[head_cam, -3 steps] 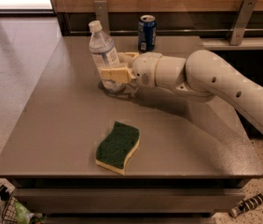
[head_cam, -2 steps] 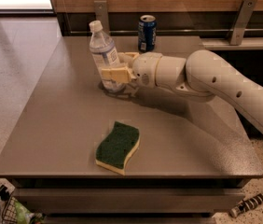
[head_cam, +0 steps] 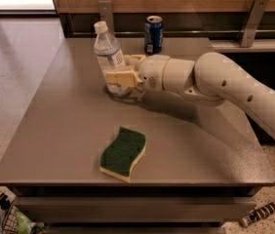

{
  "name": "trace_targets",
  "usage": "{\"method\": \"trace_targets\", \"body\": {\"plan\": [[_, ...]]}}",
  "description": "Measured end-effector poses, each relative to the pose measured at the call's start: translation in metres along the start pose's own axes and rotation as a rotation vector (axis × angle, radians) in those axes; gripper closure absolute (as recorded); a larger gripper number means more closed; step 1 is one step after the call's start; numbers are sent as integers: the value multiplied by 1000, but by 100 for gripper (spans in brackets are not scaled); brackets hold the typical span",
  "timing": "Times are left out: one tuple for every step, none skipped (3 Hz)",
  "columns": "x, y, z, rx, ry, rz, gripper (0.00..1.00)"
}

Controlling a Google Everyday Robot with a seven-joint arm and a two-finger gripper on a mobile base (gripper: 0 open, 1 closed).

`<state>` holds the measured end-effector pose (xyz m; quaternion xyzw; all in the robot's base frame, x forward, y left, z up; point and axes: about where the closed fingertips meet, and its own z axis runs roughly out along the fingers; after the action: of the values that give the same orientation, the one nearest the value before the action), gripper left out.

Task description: Place blue plastic bottle upright

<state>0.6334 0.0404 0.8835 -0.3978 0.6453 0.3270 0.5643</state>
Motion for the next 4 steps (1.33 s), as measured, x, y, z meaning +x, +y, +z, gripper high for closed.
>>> {"method": "trace_targets", "body": {"plan": [[0, 0, 0, 0, 0, 0, 100], [0, 0, 0, 0, 0, 0, 100], [0, 0, 0, 0, 0, 0, 86], [0, 0, 0, 0, 0, 0, 63]]}}
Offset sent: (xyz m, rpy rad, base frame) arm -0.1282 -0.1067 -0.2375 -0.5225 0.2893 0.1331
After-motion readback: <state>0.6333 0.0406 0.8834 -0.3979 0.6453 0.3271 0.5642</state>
